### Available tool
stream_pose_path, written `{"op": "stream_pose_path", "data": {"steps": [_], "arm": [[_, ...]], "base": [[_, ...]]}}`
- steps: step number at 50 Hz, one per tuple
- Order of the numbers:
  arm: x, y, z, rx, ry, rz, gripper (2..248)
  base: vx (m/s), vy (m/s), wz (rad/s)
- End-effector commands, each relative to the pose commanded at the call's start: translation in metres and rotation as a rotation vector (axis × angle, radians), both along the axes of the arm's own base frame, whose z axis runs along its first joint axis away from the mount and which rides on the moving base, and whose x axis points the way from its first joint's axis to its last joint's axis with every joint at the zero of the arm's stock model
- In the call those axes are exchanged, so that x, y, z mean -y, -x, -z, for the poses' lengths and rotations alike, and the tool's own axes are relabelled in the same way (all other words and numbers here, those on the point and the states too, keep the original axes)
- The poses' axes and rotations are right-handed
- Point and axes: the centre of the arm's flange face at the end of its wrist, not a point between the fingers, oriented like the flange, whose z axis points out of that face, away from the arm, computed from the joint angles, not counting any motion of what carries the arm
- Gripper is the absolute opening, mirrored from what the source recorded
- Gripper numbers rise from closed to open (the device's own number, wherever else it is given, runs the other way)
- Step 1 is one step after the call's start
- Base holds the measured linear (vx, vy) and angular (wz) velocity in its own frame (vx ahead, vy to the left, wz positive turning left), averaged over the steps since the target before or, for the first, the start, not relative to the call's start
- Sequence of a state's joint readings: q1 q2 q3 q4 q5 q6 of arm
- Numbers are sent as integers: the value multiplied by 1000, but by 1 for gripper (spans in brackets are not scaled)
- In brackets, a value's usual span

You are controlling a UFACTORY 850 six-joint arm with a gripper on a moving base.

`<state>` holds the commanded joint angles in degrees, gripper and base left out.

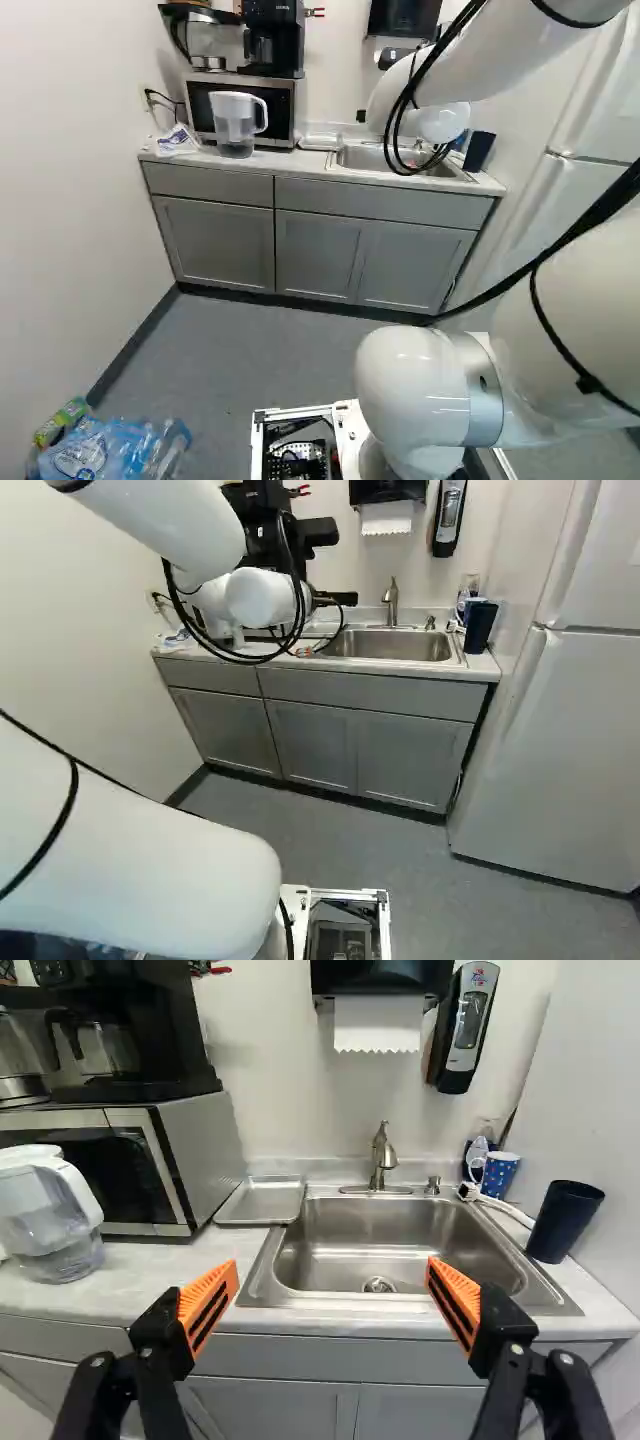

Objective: Rinse the cup and place it in the tray

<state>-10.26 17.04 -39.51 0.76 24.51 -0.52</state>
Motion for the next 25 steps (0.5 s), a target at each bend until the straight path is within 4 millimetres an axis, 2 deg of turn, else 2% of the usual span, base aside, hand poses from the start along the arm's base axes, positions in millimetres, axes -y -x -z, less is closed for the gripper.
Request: {"op": "stream_pose_path", "data": {"steps": [25], "arm": [[0, -3, -24, 15, 2, -2, 247]], "base": [[0, 0, 0]]}}
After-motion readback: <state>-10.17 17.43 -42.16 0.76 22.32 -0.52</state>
